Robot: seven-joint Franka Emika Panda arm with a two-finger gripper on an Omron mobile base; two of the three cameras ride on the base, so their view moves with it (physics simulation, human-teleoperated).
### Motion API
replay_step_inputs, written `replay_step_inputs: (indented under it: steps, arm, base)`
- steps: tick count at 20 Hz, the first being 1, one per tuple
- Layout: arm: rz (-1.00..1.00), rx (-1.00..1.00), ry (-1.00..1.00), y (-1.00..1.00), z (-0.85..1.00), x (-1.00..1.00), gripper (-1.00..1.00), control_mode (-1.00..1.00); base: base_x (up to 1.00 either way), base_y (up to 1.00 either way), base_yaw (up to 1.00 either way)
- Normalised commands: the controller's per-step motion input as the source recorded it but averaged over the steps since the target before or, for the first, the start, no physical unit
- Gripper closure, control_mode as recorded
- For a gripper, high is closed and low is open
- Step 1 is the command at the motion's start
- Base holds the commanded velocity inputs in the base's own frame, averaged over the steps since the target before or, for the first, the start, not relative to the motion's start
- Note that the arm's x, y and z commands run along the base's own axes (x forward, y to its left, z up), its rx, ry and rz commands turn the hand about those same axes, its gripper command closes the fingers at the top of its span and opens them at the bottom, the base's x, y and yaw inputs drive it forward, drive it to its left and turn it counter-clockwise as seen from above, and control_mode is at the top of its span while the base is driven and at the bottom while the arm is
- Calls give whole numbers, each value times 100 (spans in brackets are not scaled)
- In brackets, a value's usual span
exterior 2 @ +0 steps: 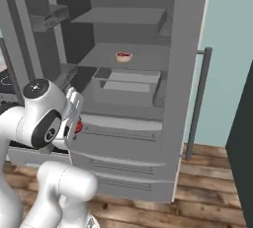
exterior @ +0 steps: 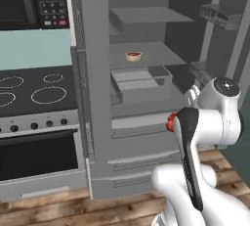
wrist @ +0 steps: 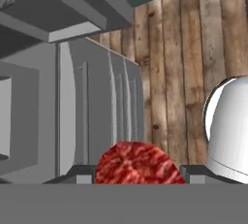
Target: Place the steak on the counter behind the older steak on the same shelf of the fridge to maintain FIFO order. Close the fridge door when finished.
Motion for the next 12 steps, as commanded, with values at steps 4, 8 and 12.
replay_step_inputs:
  steps: [4, 8, 12]
  arm:
    - [0, 0, 0, 0, 0, 0, 100, 100]
    - [0, 0, 0, 0, 0, 0, 100, 100]
    - [0, 0, 0, 0, 0, 0, 100, 100]
  base:
    - [51, -55, 40]
    - [30, -76, 26]
    - [53, -41, 14]
